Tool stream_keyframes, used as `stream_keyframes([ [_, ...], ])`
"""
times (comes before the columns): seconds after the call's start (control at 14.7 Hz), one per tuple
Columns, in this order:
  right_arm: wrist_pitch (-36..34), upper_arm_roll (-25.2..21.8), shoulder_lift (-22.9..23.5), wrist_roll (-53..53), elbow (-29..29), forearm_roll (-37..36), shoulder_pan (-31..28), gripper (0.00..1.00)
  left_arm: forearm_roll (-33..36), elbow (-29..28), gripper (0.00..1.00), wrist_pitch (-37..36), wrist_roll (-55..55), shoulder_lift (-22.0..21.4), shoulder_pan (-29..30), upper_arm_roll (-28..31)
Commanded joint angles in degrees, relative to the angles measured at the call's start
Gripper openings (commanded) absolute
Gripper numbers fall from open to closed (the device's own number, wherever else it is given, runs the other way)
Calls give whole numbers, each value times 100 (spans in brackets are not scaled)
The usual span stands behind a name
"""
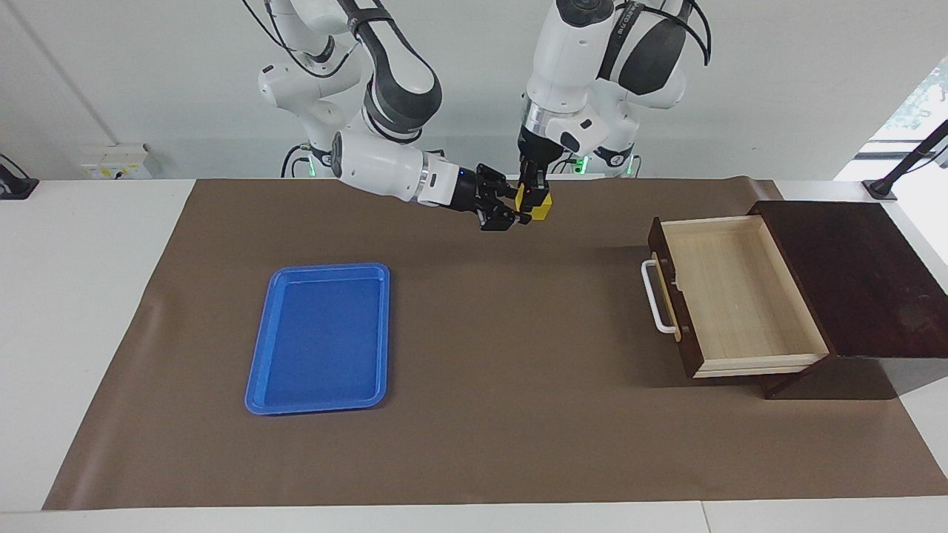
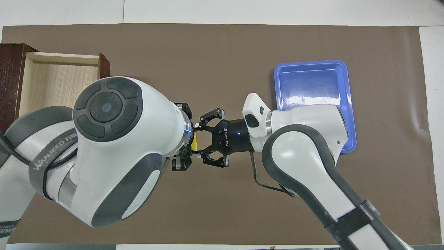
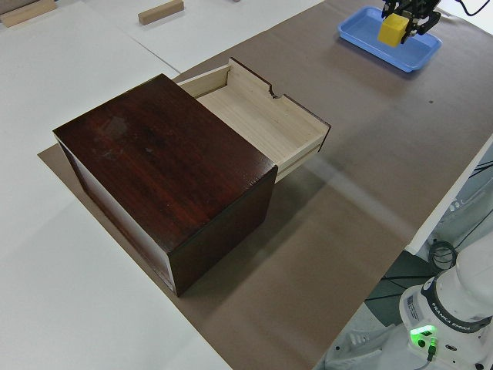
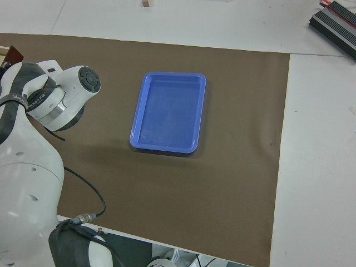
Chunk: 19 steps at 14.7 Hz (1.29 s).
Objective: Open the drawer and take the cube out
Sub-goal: 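Close the right gripper on the cube and open the left gripper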
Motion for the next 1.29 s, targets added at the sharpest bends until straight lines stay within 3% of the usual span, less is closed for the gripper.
stream_keyframes([
  [0.0, -136, 69, -89, -146, -55, 193, -35, 0, 35, -137, 0, 185, -53, -110, -73, 79],
  [0.34, -180, 60, -71, -120, 24, 193, -44, 0, 35, -137, 0, 185, -1, -110, -64, 79],
  [0.41, -180, 60, -71, -120, 24, 193, -44, 0, 35, -137, 20, 185, 0, -110, -64, 79],
  [0.48, -180, 60, -71, -111, 24, 193, -44, 0, 35, -137, 55, 185, 8, -110, -64, 79],
  [0.54, -188, 60, -71, -76, 24, 193, -44, 0, 35, -137, 74, 185, 17, -110, -64, 88],
  [0.68, -180, 60, -71, -32, 33, 193, -44, 0, 44, -137, 100, 176, 26, -110, -64, 88],
  [1.22, -232, 52, -62, -23, 59, 193, -53, 0, 44, -128, 100, 88, 148, -215, 172, 132],
])
